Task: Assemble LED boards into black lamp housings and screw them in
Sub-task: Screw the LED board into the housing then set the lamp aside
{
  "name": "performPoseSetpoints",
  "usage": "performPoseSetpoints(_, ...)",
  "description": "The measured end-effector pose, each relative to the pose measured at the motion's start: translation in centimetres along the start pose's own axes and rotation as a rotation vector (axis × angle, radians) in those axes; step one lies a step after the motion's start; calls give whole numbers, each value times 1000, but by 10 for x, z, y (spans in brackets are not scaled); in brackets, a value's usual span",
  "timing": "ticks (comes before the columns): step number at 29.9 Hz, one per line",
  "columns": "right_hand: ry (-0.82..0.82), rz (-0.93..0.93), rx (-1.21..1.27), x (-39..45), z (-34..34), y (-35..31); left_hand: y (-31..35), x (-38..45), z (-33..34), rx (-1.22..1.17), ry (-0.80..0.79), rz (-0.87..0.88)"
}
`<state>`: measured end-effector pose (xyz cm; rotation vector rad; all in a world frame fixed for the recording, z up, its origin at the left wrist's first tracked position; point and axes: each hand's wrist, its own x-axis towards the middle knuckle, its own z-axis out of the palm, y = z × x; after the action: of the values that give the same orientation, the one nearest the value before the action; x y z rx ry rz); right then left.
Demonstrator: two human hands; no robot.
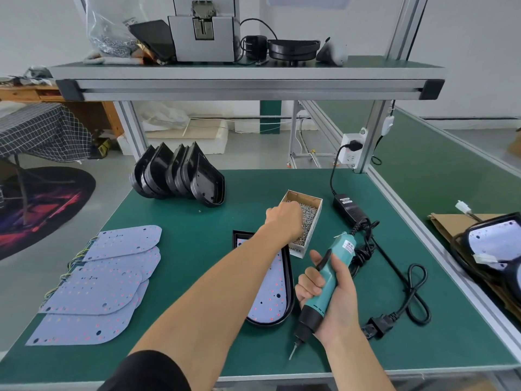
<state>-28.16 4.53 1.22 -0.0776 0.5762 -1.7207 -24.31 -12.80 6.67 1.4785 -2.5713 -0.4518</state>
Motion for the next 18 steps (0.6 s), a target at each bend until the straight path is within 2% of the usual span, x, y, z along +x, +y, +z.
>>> performPoseSetpoints(4, 1, -11, -2, -1, 0, 1, -2, -4, -7, -74, 18, 18)
performPoseSetpoints(7, -7, -7, 0, -2, -1, 1, -6, -11, -21, -222, 56, 49)
performPoseSetpoints(12, -8, -48, 20, -3, -2, -2, -20, -67, -46, -707, 282, 46)
performPoseSetpoints(18, -23, -229, -25, -14, 21, -13, -54, -166, -44, -1208, 349, -70)
